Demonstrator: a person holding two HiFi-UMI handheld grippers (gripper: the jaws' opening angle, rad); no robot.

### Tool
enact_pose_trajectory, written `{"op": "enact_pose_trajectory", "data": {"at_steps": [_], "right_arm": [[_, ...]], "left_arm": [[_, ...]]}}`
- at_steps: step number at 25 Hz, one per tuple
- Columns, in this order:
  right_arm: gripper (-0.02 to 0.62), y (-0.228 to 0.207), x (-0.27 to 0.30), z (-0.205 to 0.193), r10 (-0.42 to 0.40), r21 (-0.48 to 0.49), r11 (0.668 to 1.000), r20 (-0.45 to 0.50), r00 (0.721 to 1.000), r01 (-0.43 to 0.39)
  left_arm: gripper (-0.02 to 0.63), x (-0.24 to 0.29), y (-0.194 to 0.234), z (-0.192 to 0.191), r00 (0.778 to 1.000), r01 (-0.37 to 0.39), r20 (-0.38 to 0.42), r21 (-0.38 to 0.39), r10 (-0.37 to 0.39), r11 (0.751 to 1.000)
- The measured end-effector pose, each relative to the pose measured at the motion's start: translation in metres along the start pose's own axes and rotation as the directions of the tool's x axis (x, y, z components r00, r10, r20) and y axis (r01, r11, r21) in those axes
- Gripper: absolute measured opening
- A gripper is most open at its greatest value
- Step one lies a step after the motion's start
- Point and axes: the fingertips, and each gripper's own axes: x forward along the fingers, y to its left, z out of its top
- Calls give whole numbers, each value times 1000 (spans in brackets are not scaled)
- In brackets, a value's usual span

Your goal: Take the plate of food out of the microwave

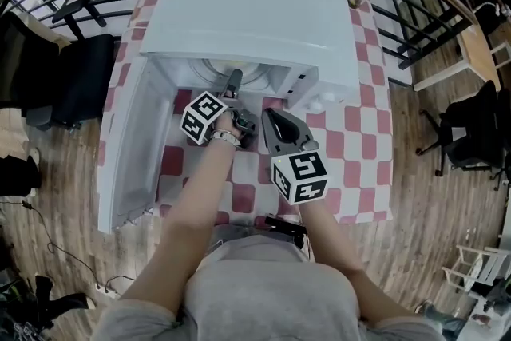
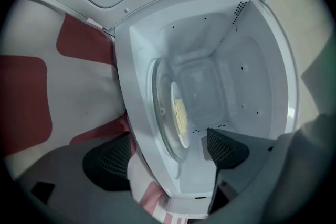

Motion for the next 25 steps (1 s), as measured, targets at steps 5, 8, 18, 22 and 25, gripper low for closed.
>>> {"op": "enact_pose_trajectory", "data": {"at_steps": [5,8,18,22,25], "right_arm": [[28,-1,7,-4,0,14,1000,-13,1000,0],[28,-2,7,-6,0,16,1000,-18,1000,0],[28,-11,6,-15,-9,26,1000,-37,999,10],[28,-11,6,-16,-8,28,1000,-43,999,10],[28,-10,6,-17,-3,26,1000,-45,999,5]], "left_arm": [[439,10,5,7,999,-43,12,-35,44,998],[437,13,9,6,998,-53,12,-50,54,997],[310,18,23,8,991,-116,50,-100,122,988],[314,20,21,9,987,-136,68,-138,147,981],[319,21,23,11,980,-172,73,-171,187,970]]}}
